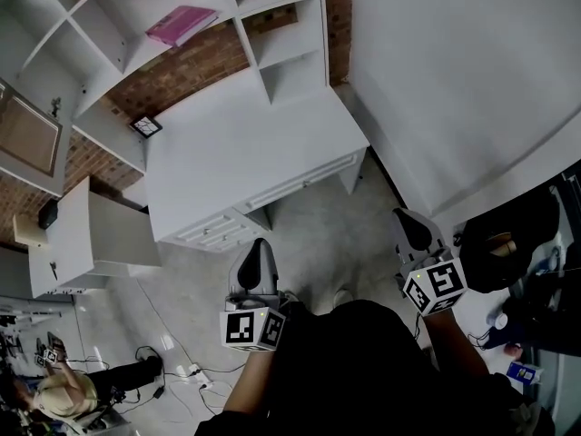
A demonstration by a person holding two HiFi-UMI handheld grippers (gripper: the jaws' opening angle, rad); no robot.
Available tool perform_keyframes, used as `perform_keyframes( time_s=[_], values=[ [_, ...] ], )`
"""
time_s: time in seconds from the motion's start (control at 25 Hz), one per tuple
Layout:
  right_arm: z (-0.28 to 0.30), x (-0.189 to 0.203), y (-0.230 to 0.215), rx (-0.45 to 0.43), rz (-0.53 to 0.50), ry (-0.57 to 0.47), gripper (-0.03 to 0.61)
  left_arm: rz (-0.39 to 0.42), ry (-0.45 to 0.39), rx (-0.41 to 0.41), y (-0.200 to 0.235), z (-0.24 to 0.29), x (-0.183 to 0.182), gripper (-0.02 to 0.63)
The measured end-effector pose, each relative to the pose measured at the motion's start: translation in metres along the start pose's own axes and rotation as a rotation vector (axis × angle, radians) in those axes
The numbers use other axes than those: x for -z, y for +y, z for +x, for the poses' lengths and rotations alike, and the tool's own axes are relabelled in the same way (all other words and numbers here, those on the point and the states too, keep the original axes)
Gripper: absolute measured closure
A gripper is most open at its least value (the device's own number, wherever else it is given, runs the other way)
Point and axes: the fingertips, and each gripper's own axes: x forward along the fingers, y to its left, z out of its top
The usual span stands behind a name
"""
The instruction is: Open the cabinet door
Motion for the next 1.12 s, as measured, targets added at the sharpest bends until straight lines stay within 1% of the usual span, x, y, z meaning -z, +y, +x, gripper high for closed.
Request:
perform_keyframes(
  time_s=[0.16,0.32,0.48,0.64,0.84,1.0,1.12],
  values=[
    [-0.007,0.009,0.003,-0.013,-0.039,0.017,0.580,0.009,0.005,-0.016,-0.002,-0.011,0.010,0.594],
    [-0.017,0.020,0.011,-0.036,-0.031,0.033,0.580,0.014,0.022,-0.024,-0.006,-0.025,0.023,0.594],
    [-0.026,0.033,0.013,-0.044,-0.028,0.051,0.579,-0.017,0.032,-0.012,-0.013,-0.033,0.035,0.594],
    [-0.034,0.038,0.011,-0.033,-0.025,0.057,0.580,0.000,0.048,-0.006,-0.017,-0.036,0.042,0.594],
    [-0.041,0.043,0.015,-0.050,-0.036,0.065,0.579,0.021,0.057,-0.009,-0.021,-0.037,0.042,0.594],
    [-0.041,0.040,0.010,-0.056,-0.031,0.045,0.580,0.028,0.037,-0.011,-0.027,-0.033,0.034,0.594],
    [-0.037,0.042,0.010,-0.078,-0.036,0.041,0.580,0.029,0.021,-0.012,-0.028,-0.031,0.030,0.594]
  ],
)
